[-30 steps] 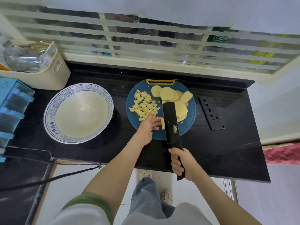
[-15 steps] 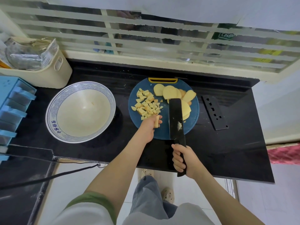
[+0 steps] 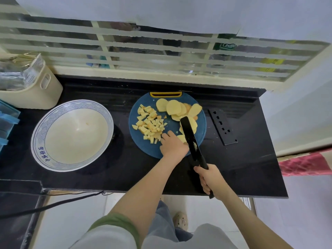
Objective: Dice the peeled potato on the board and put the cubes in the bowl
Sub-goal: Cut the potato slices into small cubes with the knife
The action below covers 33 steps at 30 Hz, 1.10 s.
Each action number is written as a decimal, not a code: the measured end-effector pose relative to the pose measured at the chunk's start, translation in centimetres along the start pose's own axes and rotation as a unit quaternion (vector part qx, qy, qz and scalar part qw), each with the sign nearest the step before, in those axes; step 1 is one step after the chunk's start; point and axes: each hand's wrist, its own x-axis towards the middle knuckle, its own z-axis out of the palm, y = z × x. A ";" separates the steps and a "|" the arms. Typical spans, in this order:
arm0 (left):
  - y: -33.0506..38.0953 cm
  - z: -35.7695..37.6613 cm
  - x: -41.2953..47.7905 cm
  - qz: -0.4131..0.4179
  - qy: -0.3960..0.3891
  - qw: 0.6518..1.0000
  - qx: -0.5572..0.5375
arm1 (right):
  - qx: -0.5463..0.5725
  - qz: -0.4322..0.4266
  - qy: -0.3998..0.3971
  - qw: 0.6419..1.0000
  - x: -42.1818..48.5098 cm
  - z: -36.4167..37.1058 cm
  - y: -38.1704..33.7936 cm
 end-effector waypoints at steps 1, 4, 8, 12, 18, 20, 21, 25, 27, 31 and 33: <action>0.3 0.5 -0.1 0.010 0.018 0.999 0.034 | 0.005 0.001 0.014 1.000 0.0 -0.3 0.2; 0.5 1.5 -0.1 0.040 0.057 0.994 0.086 | 0.015 0.007 0.032 0.999 -0.1 -1.1 0.8; 0.1 1.8 0.1 0.098 0.084 0.982 0.138 | -0.003 0.016 0.032 0.999 0.2 -1.8 1.3; -1.5 -0.1 1.1 0.259 0.052 0.933 0.244 | -0.024 0.022 0.028 0.999 0.3 -1.7 1.1; -4.1 -3.0 2.2 0.376 -0.012 0.877 0.298 | -0.046 0.026 0.037 0.998 0.8 -0.1 0.5; -4.5 -2.7 1.8 0.342 0.006 0.903 0.260 | -0.070 0.026 0.045 0.996 1.0 0.5 0.4; -4.8 -2.4 1.6 0.324 0.016 0.913 0.245 | -0.082 0.027 0.051 0.995 1.1 0.7 0.4; -6.2 -1.6 1.3 0.296 0.059 0.925 0.229 | -0.122 0.029 0.089 0.988 1.7 1.3 0.8; -6.5 -1.3 1.1 0.298 0.065 0.925 0.225 | -0.156 0.023 0.098 0.983 1.8 1.4 0.8; -6.7 -1.1 0.7 0.299 0.067 0.924 0.227 | -0.163 0.023 0.093 0.982 1.7 1.6 1.0; -6.8 -1.1 0.7 0.303 0.064 0.925 0.221 | -0.142 0.026 0.089 0.986 1.7 2.0 1.1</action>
